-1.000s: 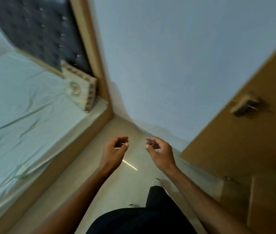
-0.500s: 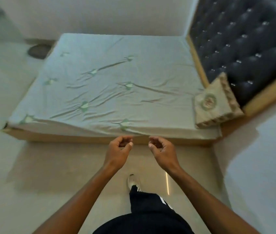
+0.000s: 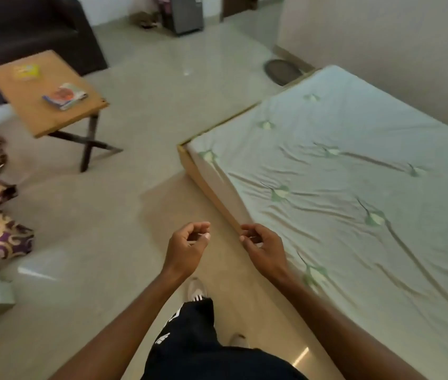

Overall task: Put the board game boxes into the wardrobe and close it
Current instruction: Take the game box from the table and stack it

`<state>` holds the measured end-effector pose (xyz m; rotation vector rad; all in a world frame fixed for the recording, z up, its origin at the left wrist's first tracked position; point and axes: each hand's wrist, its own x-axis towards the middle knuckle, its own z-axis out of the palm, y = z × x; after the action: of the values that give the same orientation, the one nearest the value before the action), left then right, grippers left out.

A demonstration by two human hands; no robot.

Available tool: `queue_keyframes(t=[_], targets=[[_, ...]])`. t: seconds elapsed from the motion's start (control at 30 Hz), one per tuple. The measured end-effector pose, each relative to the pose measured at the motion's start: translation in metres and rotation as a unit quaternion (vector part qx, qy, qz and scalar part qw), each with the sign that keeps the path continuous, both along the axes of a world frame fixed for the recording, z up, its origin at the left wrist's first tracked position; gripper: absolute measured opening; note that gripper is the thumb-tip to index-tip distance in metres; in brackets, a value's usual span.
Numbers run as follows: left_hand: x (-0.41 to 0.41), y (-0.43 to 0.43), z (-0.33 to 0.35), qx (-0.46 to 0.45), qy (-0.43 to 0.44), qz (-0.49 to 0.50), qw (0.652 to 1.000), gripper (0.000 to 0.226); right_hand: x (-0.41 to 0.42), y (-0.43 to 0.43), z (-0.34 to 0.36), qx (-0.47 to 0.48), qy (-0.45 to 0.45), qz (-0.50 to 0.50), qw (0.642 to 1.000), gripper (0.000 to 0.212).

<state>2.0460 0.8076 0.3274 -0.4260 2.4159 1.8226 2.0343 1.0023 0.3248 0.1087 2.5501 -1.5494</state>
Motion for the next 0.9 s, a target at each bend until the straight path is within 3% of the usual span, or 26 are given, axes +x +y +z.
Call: queue_keyframes(t=[0.3,0.6,0.9], targets=[[-0.164,-0.15,-0.002,0.005,0.023,0.151,0.988,0.019,-0.214,-0.158,0.008,0.019,0.026,0.156,0.987,0.024],[-0.318,-0.283,0.005,0.021,0.03,0.241,0.97,0.019,-0.403,-0.312,0.017,-0.018,0.017,0.204,0.979,0.023],[-0.5,-0.437,-0.024,0.001,-0.004,0.314,0.949,0.019,-0.616,-0.474,-0.018,-0.013,0.012,0.267,0.963,0.021]])
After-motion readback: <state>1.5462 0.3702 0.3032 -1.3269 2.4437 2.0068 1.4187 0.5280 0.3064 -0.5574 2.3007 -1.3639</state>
